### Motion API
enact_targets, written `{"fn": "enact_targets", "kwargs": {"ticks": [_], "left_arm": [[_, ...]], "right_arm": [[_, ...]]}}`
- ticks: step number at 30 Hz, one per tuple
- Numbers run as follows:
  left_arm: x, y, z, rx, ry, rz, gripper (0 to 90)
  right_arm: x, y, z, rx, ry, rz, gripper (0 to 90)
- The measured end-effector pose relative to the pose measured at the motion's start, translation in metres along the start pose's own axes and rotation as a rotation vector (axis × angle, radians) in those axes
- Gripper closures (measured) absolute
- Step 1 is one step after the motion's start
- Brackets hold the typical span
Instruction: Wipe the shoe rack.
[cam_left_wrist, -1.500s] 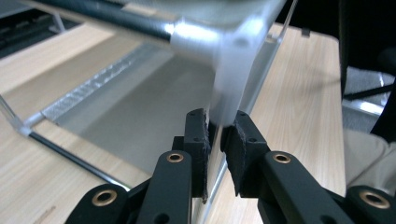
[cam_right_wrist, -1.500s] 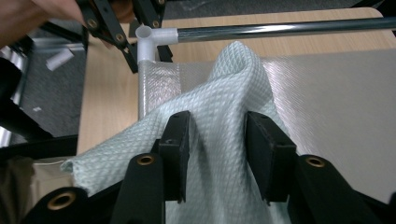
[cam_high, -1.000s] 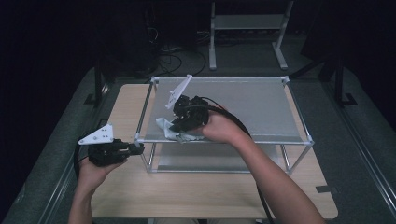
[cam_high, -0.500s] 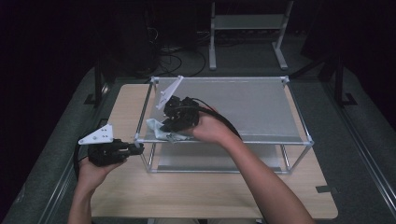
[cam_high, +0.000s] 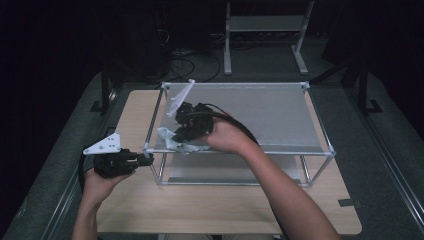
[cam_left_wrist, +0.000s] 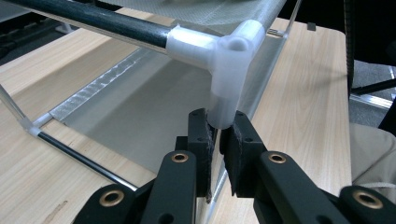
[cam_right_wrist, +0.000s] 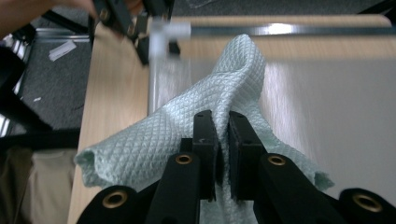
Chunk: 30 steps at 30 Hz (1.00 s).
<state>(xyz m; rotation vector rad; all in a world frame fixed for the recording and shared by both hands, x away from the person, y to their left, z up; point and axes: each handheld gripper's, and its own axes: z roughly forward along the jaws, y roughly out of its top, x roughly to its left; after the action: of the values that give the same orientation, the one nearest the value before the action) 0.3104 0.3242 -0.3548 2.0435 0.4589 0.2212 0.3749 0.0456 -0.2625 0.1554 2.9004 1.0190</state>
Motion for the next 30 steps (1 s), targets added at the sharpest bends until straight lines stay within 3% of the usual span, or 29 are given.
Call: {"fn": "enact_targets", "kwargs": {"ticks": [4, 6, 12, 17, 20, 25, 30], "left_arm": [[-0.001, 0.0, 0.0, 0.0, 0.004, -0.001, 81.2], [-0.001, 0.0, 0.001, 0.0, 0.006, -0.001, 81.2], [0.0, 0.001, 0.0, 0.011, 0.004, 0.004, 81.3], [0.001, 0.001, 0.0, 0.009, -0.003, 0.005, 81.3], [0.001, 0.002, -0.001, 0.019, -0.007, -0.001, 80.7], [0.003, 0.0, -0.007, 0.025, 0.007, -0.013, 79.8], [0.003, 0.0, -0.007, 0.028, 0.005, -0.003, 80.5]], "right_arm": [[-0.01, -0.039, -0.028, 0.001, 0.001, 0.071, 82.6], [-0.012, -0.049, -0.035, -0.006, -0.008, 0.085, 82.6], [-0.004, -0.031, -0.022, 0.001, -0.027, 0.038, 82.6], [-0.006, -0.055, -0.042, 0.014, -0.026, 0.058, 82.7], [-0.009, -0.072, -0.053, 0.003, -0.038, 0.098, 82.8], [-0.008, -0.062, -0.045, 0.02, -0.044, 0.07, 82.8], [-0.01, -0.06, -0.043, 0.015, -0.04, 0.073, 82.9]]}}
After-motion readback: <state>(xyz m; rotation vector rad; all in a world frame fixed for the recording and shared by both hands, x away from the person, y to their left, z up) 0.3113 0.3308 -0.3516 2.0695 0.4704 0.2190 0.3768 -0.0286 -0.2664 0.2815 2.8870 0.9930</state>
